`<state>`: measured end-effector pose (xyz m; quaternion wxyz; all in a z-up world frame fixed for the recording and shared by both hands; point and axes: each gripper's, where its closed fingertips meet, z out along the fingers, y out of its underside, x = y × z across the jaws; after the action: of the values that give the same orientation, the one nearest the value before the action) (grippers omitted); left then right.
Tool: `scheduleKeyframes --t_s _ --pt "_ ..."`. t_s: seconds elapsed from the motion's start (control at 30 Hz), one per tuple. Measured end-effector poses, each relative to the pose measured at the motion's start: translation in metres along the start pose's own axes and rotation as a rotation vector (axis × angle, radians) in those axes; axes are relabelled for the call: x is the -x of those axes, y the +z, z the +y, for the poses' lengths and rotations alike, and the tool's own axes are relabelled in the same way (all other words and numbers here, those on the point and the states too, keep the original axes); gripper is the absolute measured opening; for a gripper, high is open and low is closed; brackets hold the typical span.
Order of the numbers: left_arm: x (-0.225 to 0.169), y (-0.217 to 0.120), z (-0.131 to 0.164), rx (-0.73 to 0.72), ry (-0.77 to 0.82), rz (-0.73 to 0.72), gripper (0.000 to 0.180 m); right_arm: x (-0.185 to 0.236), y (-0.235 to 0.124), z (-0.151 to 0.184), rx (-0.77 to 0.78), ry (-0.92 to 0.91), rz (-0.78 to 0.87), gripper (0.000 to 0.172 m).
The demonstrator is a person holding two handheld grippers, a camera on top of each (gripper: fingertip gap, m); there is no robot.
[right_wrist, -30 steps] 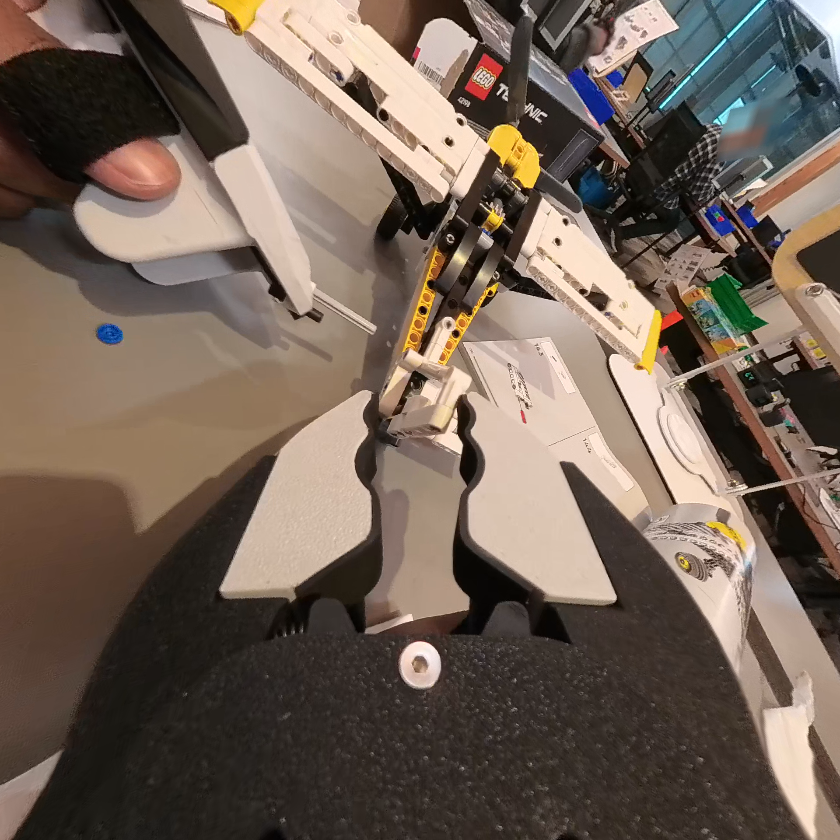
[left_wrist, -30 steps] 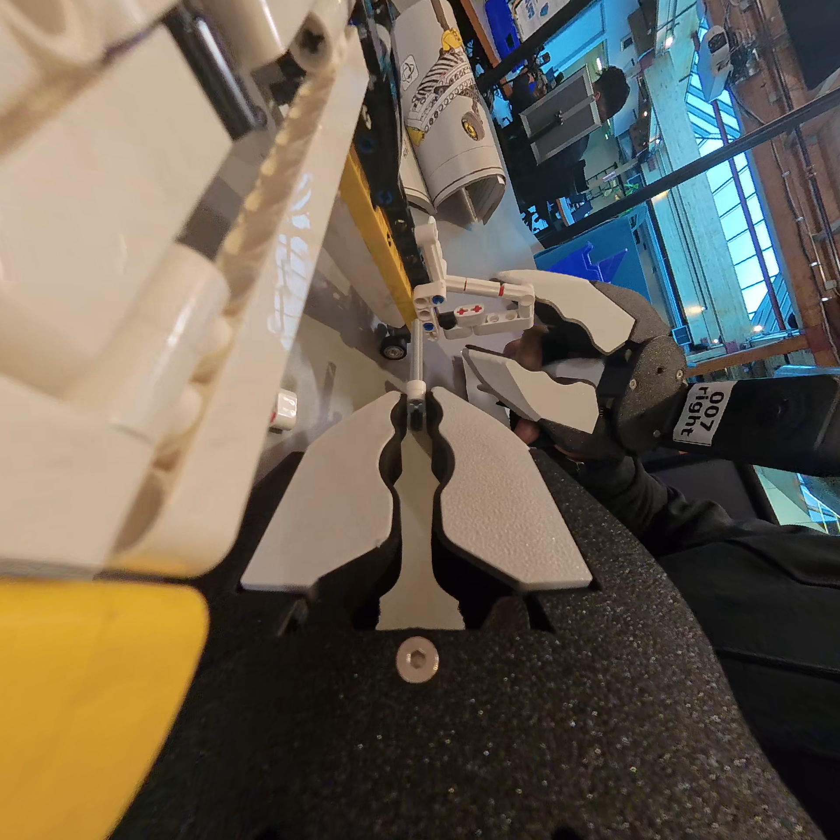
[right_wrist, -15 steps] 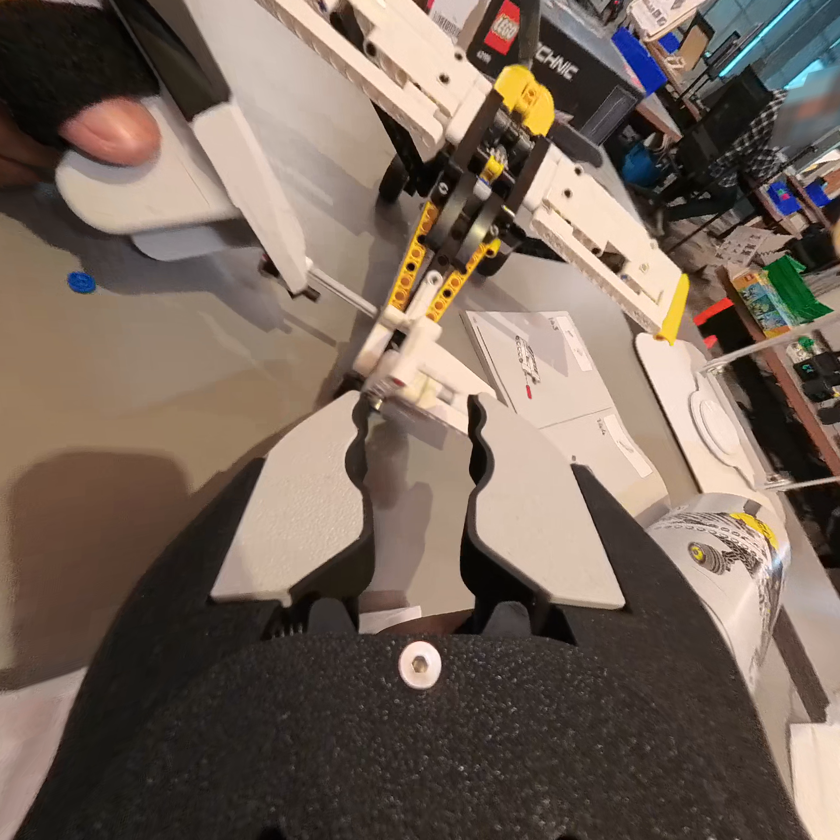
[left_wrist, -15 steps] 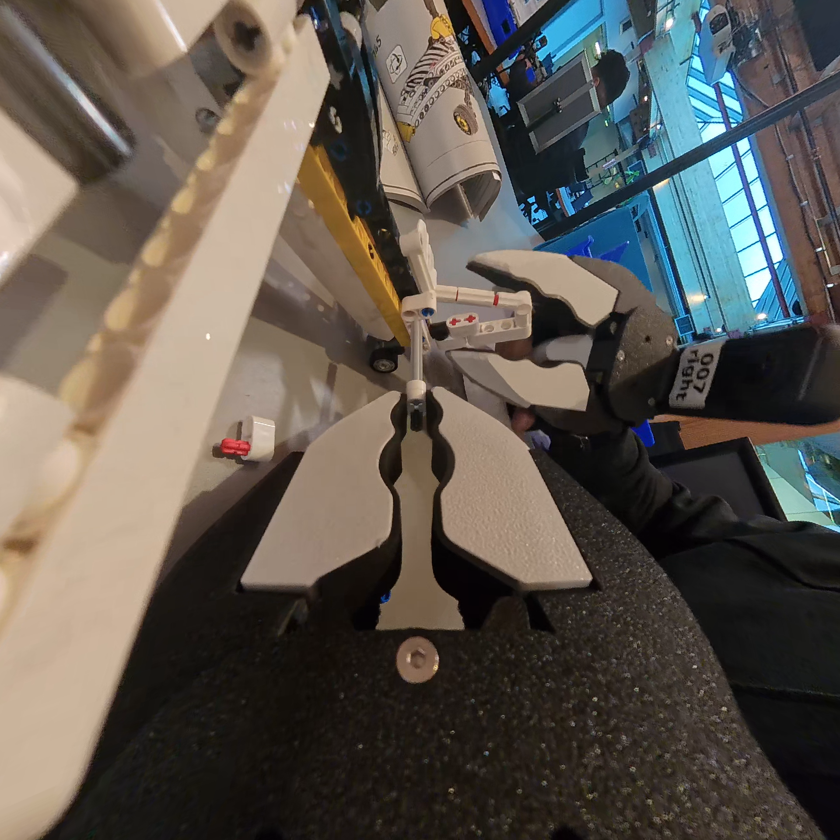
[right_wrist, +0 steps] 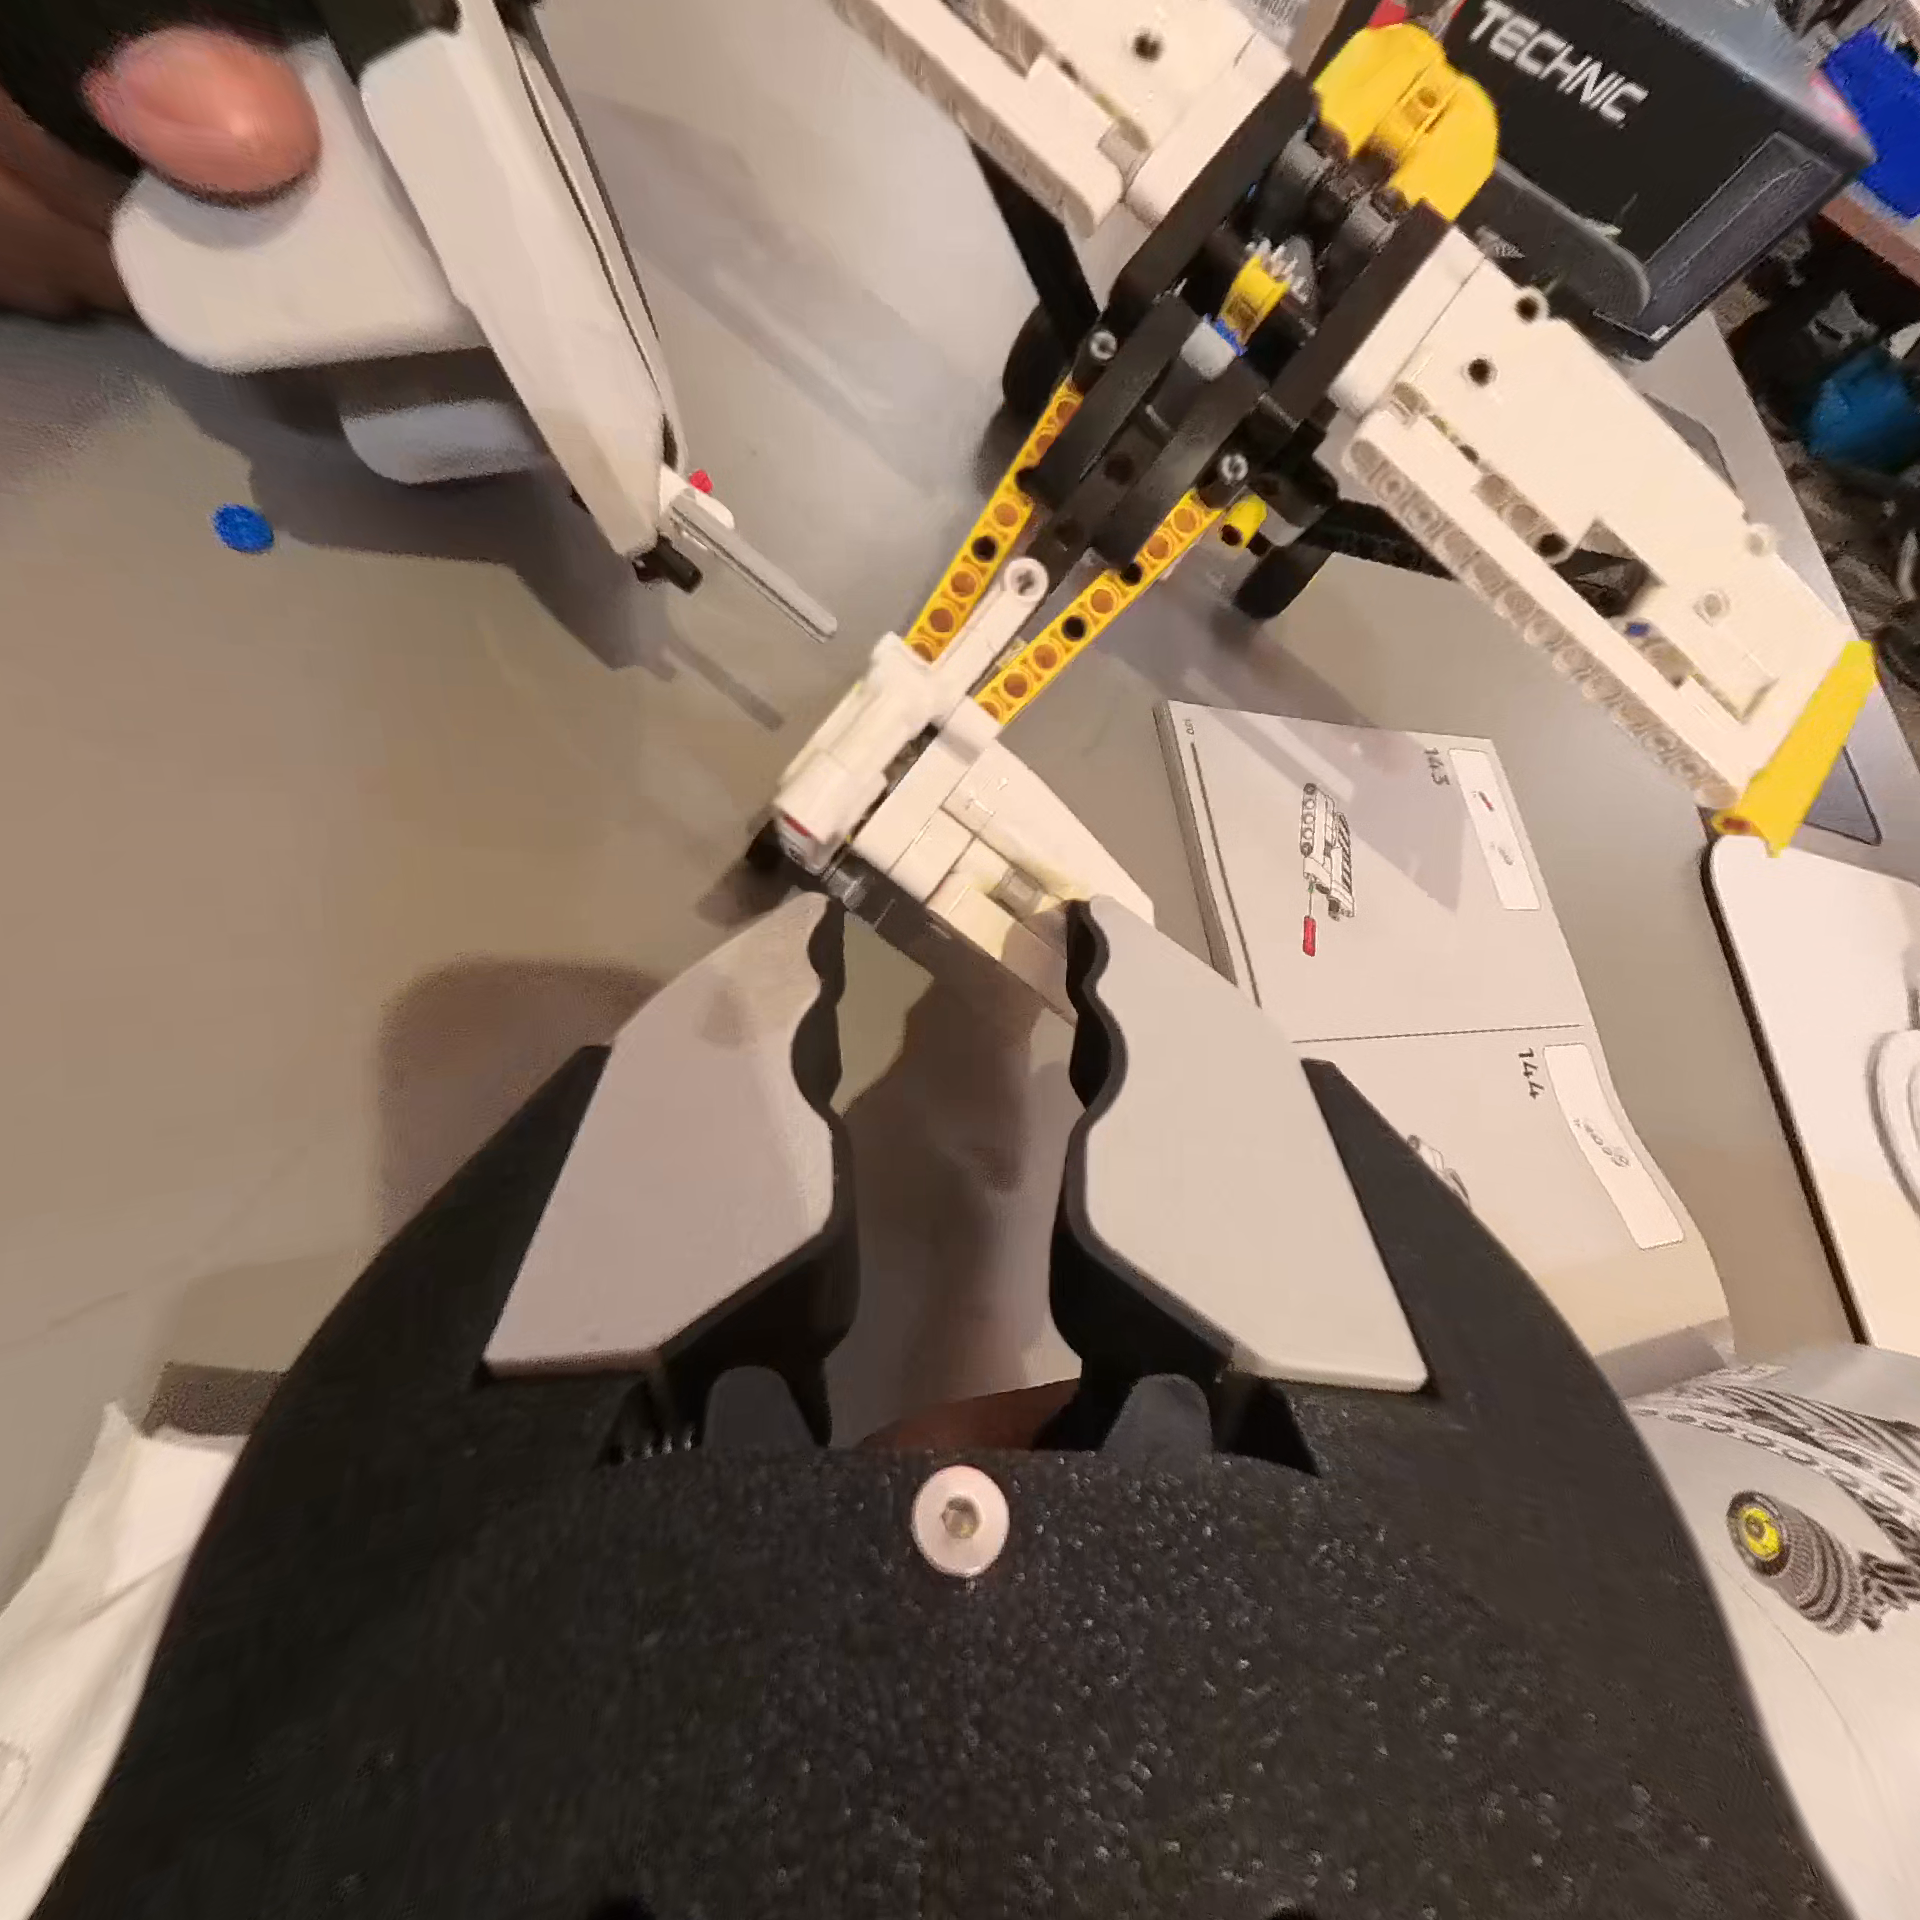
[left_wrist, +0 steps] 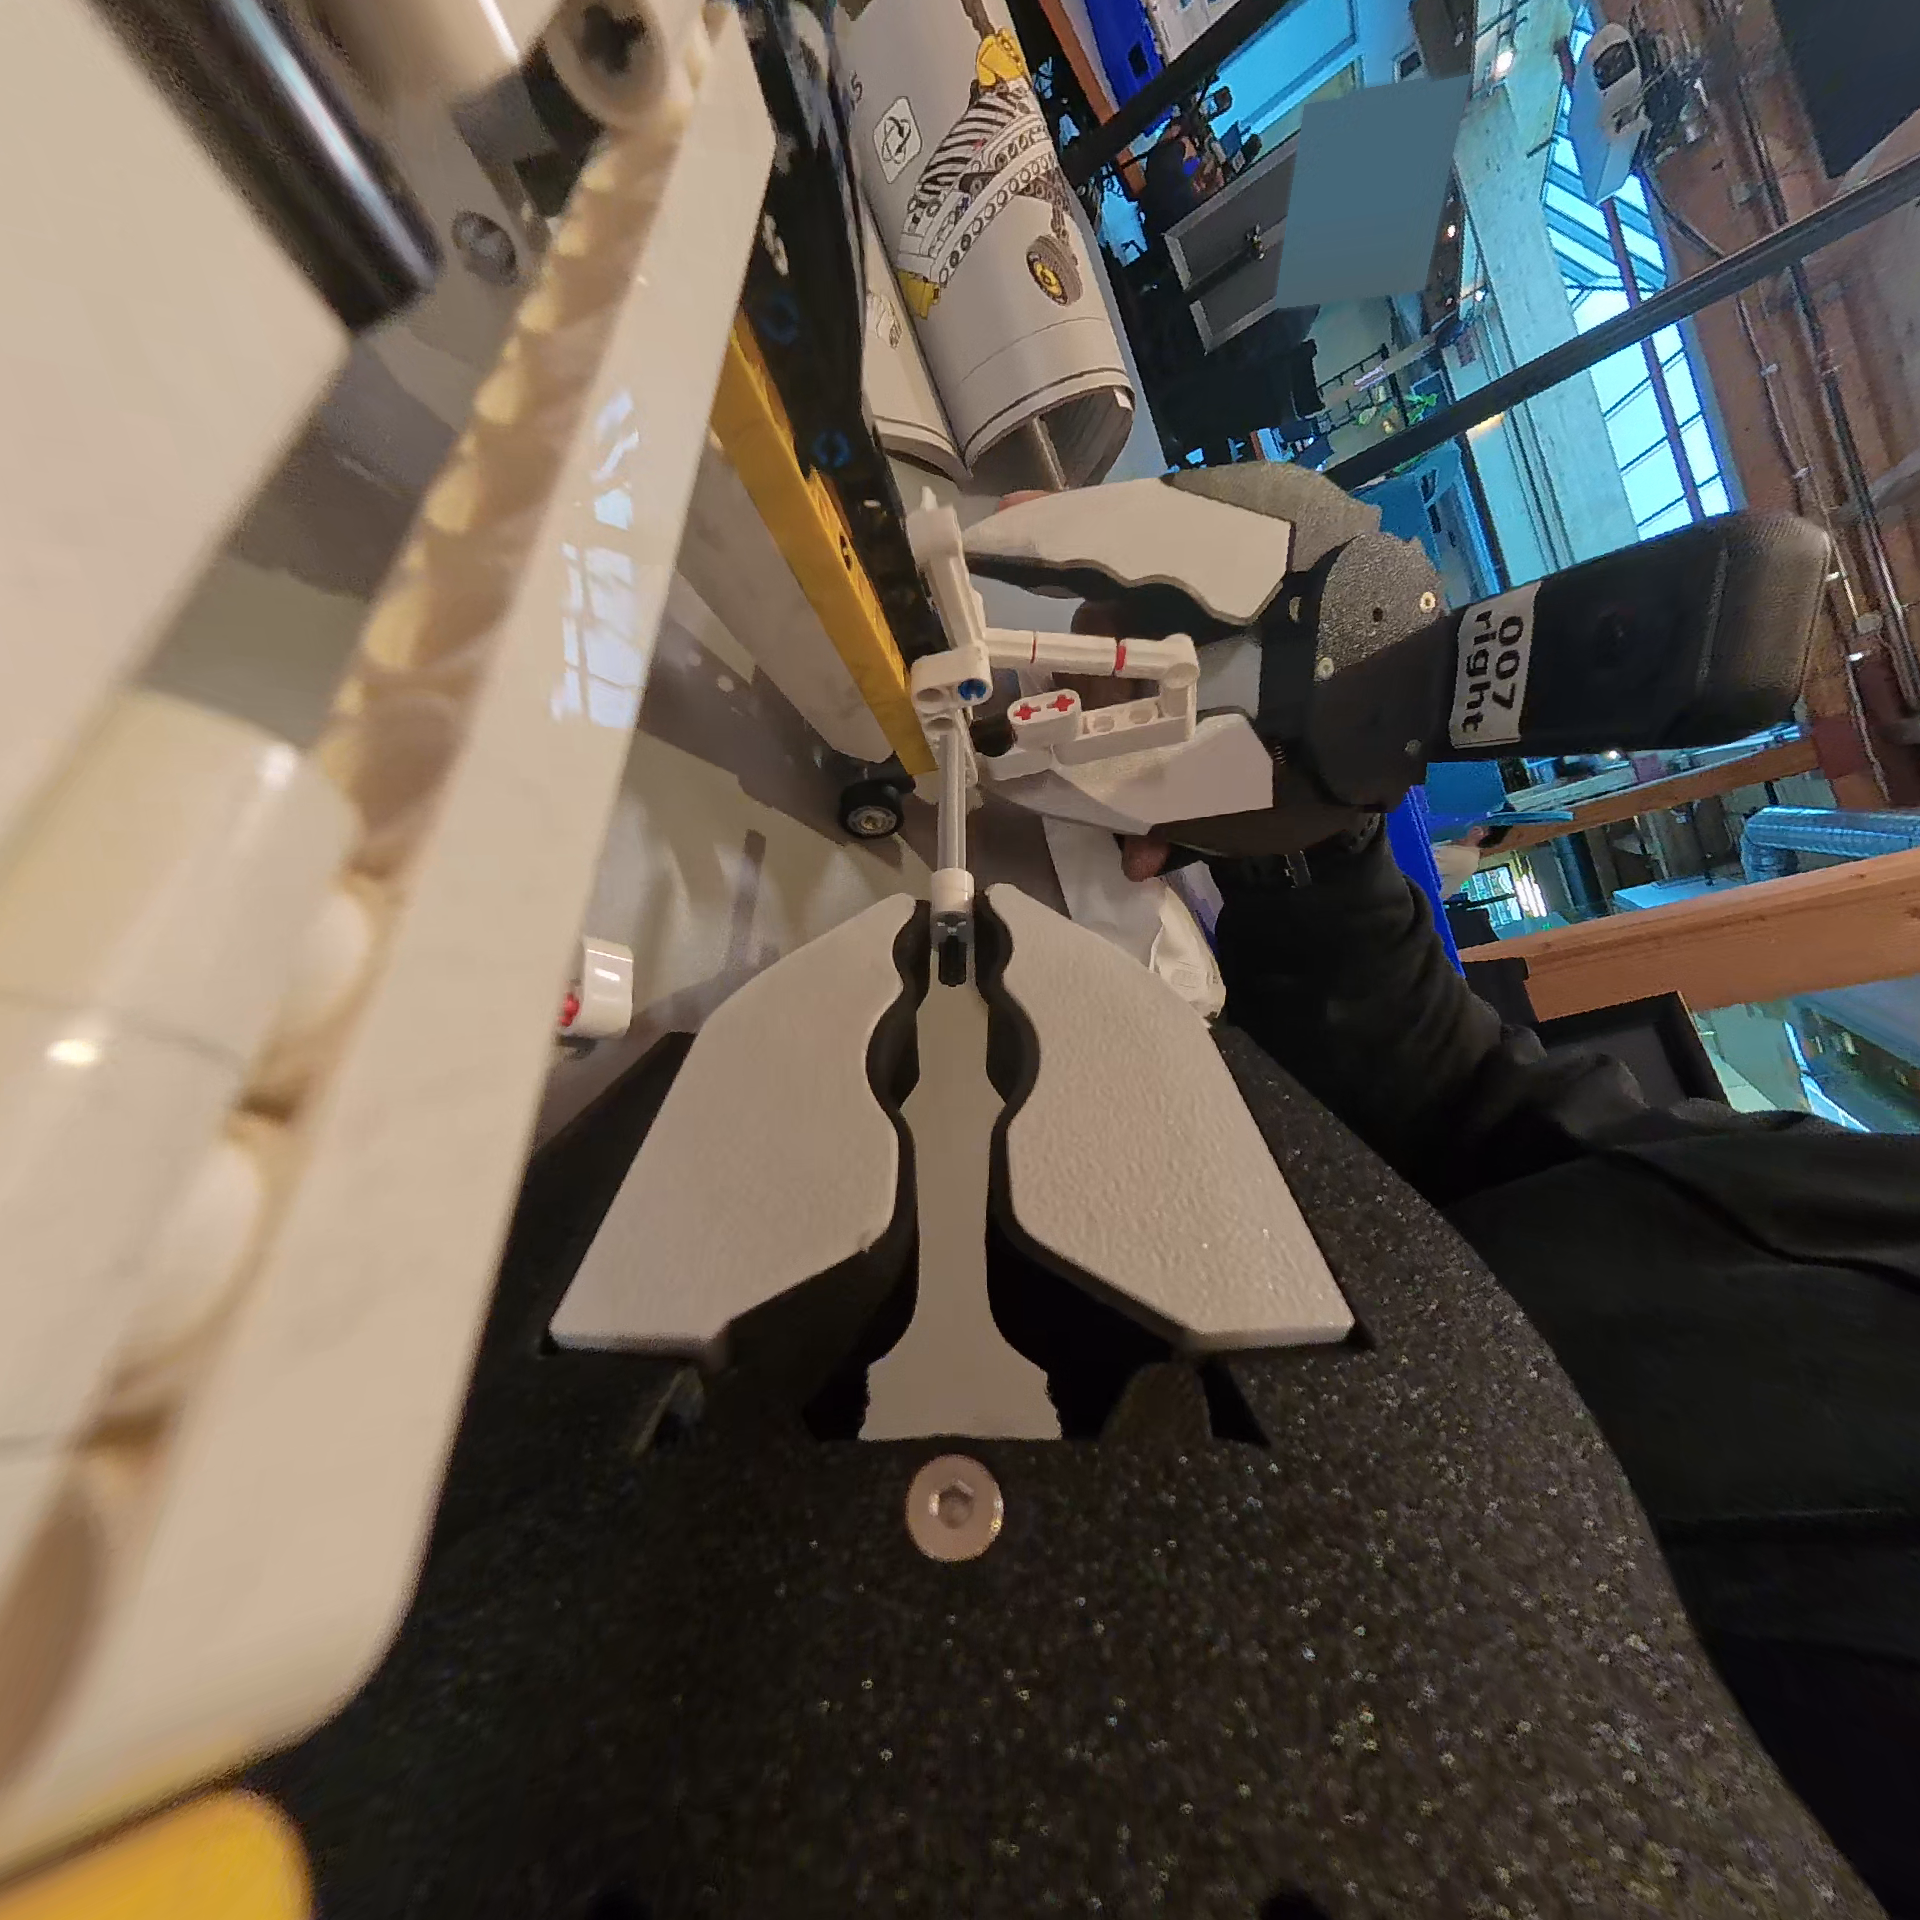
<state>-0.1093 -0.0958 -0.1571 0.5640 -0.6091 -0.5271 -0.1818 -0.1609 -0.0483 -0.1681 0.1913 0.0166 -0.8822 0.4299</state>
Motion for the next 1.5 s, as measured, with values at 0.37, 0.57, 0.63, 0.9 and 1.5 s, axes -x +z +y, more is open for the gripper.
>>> scheduleKeyframes --t_s 0.37,0.57,0.63,0.9,1.5 --pt "0.002 0.002 -0.003 -0.008 0.014 -0.016 0.008 0.0 -0.004 -0.007 -0.026 -0.019 0.013 0.042" --pt "0.002 0.003 -0.003 -0.005 0.029 -0.024 0.008 -0.002 -0.007 -0.006 -0.043 -0.027 0.035 0.041" --pt "0.002 0.002 -0.003 -0.007 0.03 -0.023 0.008 -0.001 -0.008 -0.007 -0.048 -0.032 0.035 0.041" --pt "0.0 -0.001 -0.004 -0.024 0.027 -0.008 0.008 -0.001 -0.026 -0.002 -0.07 -0.057 0.104 0.037" --pt "0.002 -0.002 -0.004 -0.021 -0.004 0.005 0.008 -0.011 -0.029 0.013 -0.057 0.012 0.203 0.034"
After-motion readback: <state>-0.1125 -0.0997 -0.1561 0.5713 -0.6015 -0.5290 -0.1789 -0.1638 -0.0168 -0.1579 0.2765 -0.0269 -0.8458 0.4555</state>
